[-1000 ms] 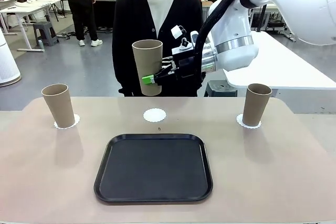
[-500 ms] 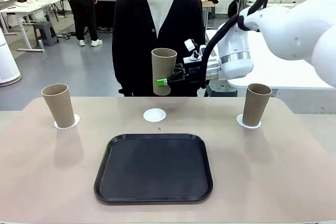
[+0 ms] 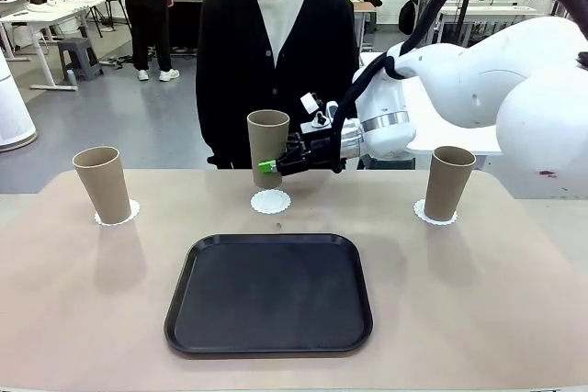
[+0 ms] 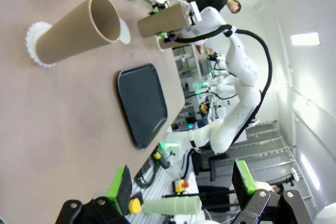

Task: Place coasters on the table and set cups on them.
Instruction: Take one Reusable plastic cup from the Flat Tray and place it on a coaster set by the human.

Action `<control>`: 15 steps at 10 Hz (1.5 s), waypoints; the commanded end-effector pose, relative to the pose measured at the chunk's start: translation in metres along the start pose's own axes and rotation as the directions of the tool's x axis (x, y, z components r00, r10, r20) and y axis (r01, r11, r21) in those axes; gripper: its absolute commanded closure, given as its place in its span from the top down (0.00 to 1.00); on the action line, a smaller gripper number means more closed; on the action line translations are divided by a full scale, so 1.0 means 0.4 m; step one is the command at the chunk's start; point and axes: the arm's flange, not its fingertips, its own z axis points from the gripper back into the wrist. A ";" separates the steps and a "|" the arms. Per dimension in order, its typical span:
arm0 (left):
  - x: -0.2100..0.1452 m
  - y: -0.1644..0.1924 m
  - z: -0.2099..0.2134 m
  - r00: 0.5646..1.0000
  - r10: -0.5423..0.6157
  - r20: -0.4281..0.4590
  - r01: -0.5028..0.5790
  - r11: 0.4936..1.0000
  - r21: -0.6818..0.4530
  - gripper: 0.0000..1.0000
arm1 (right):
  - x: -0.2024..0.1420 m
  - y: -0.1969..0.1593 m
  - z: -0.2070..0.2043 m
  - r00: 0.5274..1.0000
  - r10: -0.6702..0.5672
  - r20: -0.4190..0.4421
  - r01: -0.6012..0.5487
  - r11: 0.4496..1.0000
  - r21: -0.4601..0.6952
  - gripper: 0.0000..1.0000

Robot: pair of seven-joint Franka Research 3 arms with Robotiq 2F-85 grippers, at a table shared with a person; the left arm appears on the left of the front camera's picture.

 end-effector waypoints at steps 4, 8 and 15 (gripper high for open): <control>0.000 -0.009 0.004 1.000 0.002 0.004 -0.002 1.000 -0.005 1.00 | -0.016 -0.003 0.001 1.000 -0.008 -0.002 0.008 1.000 0.000 0.82; 0.000 -0.009 0.004 1.000 0.002 0.004 -0.002 1.000 -0.005 1.00 | -0.034 -0.023 0.004 1.000 0.030 -0.007 -0.030 0.999 0.011 0.82; 0.000 -0.009 0.004 1.000 0.002 0.004 -0.002 1.000 -0.005 1.00 | -0.115 -0.075 -0.021 1.000 0.025 -0.013 -0.025 1.000 0.002 0.82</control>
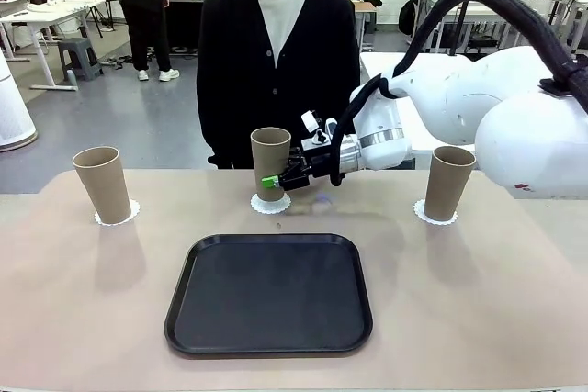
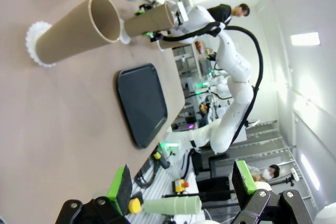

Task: Place coasters on the table and set cups on them.
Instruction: Take one Reusable plastic cup from the Flat Tray and place it on a coaster set by the human.

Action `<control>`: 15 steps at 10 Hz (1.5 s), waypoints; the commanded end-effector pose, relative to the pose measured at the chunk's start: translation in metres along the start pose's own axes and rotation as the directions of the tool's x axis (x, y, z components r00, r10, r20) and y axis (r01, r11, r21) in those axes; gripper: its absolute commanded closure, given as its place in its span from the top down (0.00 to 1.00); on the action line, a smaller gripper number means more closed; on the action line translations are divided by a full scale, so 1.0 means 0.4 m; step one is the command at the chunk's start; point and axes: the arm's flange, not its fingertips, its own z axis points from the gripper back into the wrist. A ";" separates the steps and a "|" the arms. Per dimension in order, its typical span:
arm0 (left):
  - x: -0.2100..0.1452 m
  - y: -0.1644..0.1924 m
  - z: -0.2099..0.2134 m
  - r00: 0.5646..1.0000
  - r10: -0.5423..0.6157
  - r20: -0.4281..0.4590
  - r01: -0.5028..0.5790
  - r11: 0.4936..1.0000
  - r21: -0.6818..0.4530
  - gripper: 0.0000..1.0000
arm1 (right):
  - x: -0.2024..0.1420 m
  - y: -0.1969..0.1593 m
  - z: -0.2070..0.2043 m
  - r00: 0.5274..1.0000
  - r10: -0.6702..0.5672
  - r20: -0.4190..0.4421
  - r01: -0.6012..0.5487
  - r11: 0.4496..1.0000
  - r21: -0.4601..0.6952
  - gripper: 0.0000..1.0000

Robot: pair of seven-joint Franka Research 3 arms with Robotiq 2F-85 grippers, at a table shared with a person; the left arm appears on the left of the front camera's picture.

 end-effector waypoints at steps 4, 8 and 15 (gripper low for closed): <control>0.000 -0.009 0.003 1.000 0.003 0.004 -0.002 1.000 -0.005 1.00 | -0.025 -0.032 -0.027 0.999 0.000 -0.034 0.000 1.000 0.001 0.82; 0.000 -0.009 0.003 1.000 0.003 0.004 -0.002 1.000 -0.005 1.00 | -0.025 -0.031 -0.029 0.999 -0.008 -0.043 0.009 1.000 0.005 0.82; 0.000 -0.009 0.003 1.000 0.003 0.004 -0.002 1.000 -0.005 1.00 | -0.021 -0.025 -0.025 0.995 -0.036 -0.094 0.039 0.999 0.023 1.00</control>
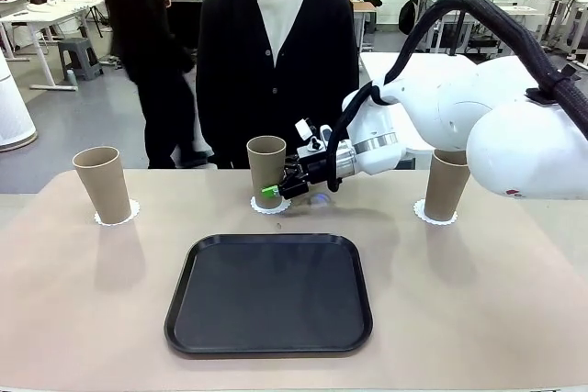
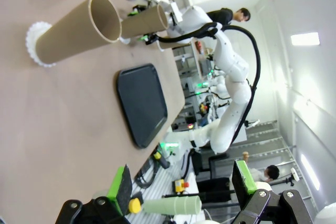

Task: Place coasters on the table and set cups on them.
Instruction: Take one Reusable plastic cup from the Flat Tray and place it on a coaster set by the human.

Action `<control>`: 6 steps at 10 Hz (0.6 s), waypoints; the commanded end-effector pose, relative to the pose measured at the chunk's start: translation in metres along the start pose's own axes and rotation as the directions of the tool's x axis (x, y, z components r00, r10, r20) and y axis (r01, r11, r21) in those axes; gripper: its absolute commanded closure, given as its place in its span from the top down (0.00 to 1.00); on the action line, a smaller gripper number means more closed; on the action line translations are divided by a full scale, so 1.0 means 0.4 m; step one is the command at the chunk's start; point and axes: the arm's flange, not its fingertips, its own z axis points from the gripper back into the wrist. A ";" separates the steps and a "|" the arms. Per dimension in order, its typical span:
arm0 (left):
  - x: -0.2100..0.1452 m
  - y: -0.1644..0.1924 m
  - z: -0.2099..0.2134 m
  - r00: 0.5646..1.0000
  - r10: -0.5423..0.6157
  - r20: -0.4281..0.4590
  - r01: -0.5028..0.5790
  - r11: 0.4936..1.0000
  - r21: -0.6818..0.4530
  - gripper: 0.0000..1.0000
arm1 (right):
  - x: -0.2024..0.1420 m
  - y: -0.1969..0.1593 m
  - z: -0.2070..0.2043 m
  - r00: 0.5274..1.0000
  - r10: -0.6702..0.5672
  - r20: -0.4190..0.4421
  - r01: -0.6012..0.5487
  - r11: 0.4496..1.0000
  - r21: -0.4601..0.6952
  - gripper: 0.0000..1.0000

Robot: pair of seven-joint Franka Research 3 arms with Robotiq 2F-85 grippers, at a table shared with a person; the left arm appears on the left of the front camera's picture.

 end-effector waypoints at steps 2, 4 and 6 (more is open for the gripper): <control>0.000 -0.009 0.003 1.000 0.003 0.004 -0.002 1.000 -0.005 1.00 | 0.016 -0.018 0.005 0.999 -0.025 -0.047 0.025 1.000 0.002 1.00; 0.000 -0.009 0.003 1.000 0.003 0.004 -0.002 1.000 -0.005 1.00 | 0.014 -0.021 0.015 0.998 -0.035 -0.055 0.035 0.999 -0.001 1.00; 0.000 -0.009 0.003 1.000 0.003 0.004 -0.002 1.000 -0.005 1.00 | 0.014 -0.022 0.028 0.995 -0.047 -0.083 0.046 0.999 -0.012 1.00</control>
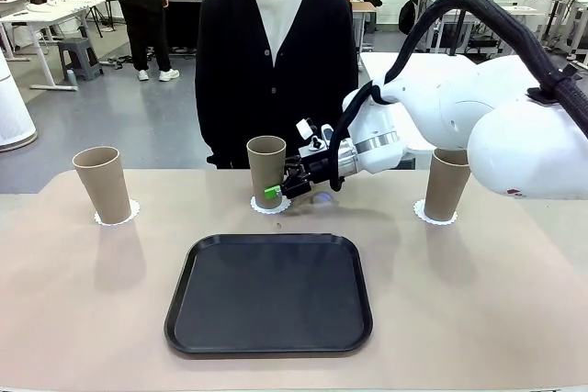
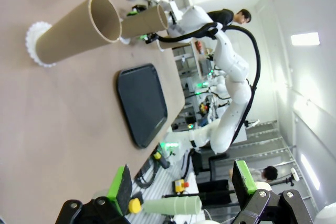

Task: Place coasters on the table and set cups on them.
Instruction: Take one Reusable plastic cup from the Flat Tray and place it on a coaster set by the human.

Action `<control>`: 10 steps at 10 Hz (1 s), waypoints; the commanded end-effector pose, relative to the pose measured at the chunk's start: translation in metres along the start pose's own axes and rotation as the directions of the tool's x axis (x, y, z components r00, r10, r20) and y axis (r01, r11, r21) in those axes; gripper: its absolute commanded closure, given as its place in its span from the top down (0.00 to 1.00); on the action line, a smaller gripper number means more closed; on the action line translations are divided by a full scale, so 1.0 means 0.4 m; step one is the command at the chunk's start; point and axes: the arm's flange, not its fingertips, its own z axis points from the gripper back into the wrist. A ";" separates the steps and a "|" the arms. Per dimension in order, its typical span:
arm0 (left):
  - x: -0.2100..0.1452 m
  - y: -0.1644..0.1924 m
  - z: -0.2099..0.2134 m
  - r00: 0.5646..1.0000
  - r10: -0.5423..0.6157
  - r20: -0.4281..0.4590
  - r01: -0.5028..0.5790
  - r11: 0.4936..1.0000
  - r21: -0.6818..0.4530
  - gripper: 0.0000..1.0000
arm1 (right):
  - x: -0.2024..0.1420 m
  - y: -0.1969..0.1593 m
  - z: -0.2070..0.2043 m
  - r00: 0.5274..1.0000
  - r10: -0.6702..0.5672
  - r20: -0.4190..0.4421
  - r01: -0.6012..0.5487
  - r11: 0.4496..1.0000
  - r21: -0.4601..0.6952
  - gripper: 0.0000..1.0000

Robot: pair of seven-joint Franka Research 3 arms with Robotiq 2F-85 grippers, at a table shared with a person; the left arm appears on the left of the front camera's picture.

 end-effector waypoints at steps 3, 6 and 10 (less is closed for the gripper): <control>0.000 -0.009 0.004 1.000 0.003 0.004 -0.002 1.000 -0.005 1.00 | 0.029 0.003 0.064 0.991 -0.036 -0.128 0.031 0.999 -0.044 1.00; 0.000 -0.009 0.004 1.000 0.003 0.004 -0.002 1.000 -0.005 1.00 | 0.047 0.026 0.140 0.976 -0.071 -0.204 0.045 0.991 -0.127 1.00; 0.000 -0.009 0.004 1.000 0.003 0.004 -0.002 1.000 -0.005 1.00 | 0.096 0.074 0.236 0.966 -0.116 -0.233 0.063 0.973 -0.224 1.00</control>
